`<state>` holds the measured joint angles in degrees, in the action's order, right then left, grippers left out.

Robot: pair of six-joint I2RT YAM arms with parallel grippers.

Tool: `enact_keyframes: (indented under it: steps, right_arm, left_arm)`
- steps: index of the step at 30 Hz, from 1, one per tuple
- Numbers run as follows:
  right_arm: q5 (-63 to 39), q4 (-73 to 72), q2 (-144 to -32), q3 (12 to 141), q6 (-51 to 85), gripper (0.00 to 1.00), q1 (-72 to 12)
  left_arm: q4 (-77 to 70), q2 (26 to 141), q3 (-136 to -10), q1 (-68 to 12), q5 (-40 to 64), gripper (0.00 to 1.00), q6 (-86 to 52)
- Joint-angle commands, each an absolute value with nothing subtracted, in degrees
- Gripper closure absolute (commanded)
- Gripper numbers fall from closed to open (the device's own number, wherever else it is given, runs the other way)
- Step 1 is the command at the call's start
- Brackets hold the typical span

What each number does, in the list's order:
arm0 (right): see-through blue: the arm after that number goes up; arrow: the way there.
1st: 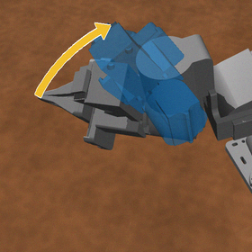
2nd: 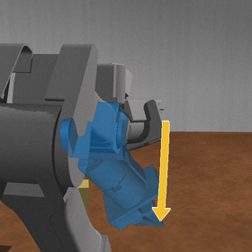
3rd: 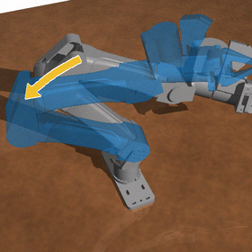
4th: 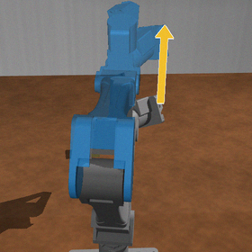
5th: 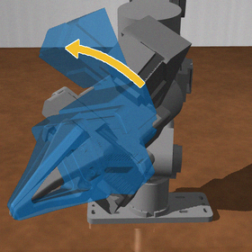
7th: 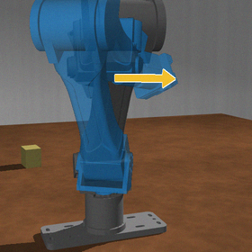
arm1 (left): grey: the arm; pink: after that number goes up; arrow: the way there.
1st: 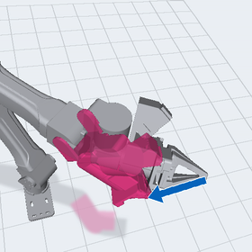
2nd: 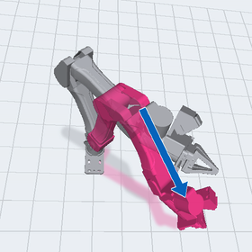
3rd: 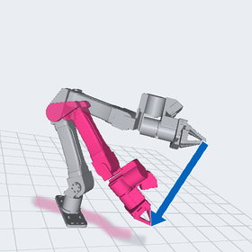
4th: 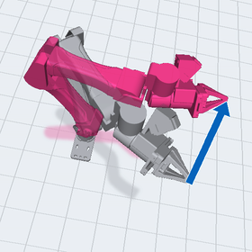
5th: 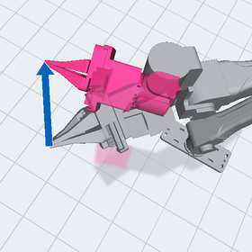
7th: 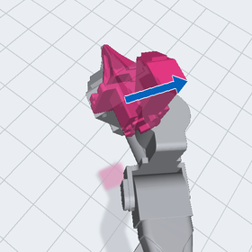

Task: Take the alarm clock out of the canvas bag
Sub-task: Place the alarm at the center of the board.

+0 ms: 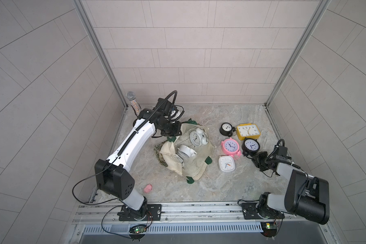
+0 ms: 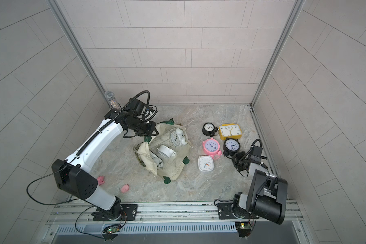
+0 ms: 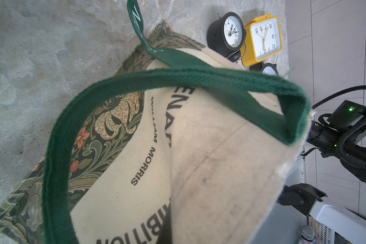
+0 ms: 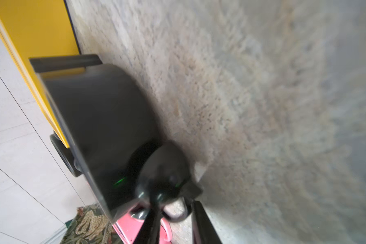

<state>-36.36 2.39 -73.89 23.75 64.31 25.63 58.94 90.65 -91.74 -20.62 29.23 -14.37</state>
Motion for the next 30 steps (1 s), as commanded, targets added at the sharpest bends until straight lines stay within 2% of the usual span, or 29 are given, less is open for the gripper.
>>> enact_keyframes:
  steps: [1, 5, 8, 11, 16, 23, 30]
  right_arm:
    - [-35.4, 1.8, -72.1, 22.6, 64.7, 0.66, 26.1]
    - [-35.1, 2.5, -71.8, 22.3, 64.6, 0.61, 26.6]
    - [-34.8, 3.4, -70.9, 22.0, 64.7, 0.53, 27.3]
    - [-34.8, 4.3, -69.2, 22.4, 64.4, 0.5, 27.8]
    - [-34.3, 9.1, -64.4, 25.0, 61.0, 0.39, 27.9]
    - [-33.6, 17.1, -53.9, 31.8, 52.9, 0.36, 26.7]
    - [-34.6, 10.6, -52.7, 34.2, 54.7, 0.38, 16.3]
  left_arm:
    - [58.5, 90.9, -91.3, -20.7, 29.8, 1.0, -13.9]
    - [58.5, 90.9, -91.3, -20.7, 29.8, 1.0, -14.0]
    - [58.5, 90.7, -91.3, -20.7, 29.8, 1.0, -13.9]
    - [58.5, 90.6, -91.3, -20.7, 29.8, 1.0, -13.9]
    - [58.5, 90.6, -91.3, -20.7, 29.8, 1.0, -13.9]
    - [58.5, 90.6, -91.4, -20.8, 29.8, 1.0, -14.0]
    - [58.5, 90.5, -91.6, -20.7, 29.8, 1.0, -13.9]
